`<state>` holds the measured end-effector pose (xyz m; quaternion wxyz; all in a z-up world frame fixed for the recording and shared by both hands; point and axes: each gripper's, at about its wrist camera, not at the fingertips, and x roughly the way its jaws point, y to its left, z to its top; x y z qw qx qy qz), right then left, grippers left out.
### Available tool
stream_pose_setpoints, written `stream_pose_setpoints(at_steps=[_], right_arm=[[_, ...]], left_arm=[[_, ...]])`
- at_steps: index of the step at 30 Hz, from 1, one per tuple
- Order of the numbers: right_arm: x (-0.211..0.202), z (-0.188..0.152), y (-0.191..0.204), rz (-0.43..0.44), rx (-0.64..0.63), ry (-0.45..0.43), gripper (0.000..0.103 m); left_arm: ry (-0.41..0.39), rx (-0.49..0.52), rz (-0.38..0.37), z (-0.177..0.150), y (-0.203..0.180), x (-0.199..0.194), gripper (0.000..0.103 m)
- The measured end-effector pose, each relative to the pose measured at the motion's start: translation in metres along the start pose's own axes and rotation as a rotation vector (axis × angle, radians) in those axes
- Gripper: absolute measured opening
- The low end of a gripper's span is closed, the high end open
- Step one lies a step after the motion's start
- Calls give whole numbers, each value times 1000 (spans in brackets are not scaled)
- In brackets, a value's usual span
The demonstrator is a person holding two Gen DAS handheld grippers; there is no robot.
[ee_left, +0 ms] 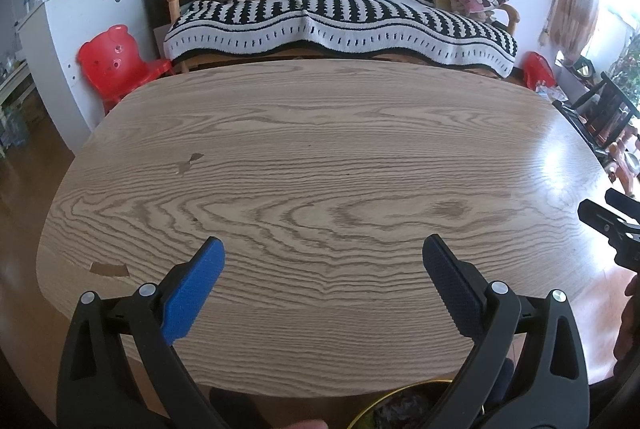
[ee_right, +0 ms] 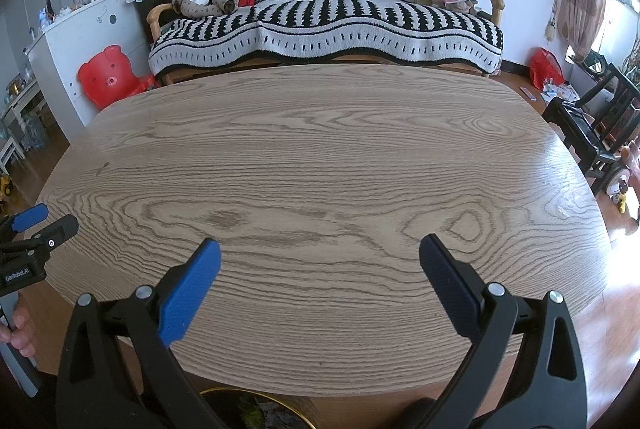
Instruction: Collect trash
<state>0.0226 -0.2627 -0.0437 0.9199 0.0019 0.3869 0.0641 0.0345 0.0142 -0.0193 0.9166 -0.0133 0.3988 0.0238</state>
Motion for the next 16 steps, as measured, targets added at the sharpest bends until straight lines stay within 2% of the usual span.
stream_pose_setpoints(at_steps=[16], right_arm=[[4, -4, -4, 5, 5, 12, 96]], left_arm=[[8, -3, -13, 12, 1, 0, 96]])
